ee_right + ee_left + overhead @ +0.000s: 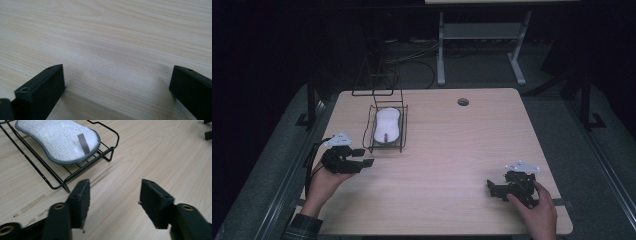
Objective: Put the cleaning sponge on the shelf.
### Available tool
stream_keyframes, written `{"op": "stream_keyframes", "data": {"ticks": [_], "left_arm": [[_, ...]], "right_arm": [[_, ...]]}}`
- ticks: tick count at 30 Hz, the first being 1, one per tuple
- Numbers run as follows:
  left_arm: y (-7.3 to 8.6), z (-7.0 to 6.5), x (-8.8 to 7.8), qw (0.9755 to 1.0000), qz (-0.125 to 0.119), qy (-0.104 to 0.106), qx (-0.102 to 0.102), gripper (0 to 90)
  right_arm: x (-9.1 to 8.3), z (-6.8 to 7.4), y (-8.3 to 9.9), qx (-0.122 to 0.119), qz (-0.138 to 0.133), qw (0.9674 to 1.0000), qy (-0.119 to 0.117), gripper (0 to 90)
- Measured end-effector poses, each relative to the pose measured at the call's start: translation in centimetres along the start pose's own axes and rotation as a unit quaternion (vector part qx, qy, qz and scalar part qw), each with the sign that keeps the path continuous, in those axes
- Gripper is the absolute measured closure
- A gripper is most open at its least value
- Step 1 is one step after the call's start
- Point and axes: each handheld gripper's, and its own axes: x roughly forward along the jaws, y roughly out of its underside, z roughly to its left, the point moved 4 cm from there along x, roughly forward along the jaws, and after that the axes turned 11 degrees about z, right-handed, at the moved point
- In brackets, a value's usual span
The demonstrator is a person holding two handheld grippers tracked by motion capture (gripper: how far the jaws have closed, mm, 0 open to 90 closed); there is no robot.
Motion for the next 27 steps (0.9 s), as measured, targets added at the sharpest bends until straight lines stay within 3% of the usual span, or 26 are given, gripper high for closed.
{"op": "stream_keyframes", "data": {"ticks": [14,27], "left_arm": [[2.6,-1.6,1.0,0.9998,0.011,-0.012,0.009,17.7],[4.8,-2.7,2.6,0.9980,0.049,-0.026,0.029,12.8]], "right_arm": [[0.0,0.0,0.0,0.000,0.000,1.0000,0.000,0.0],[0.0,0.0,0.0,0.000,0.000,1.0000,0.000,0.0]]}}
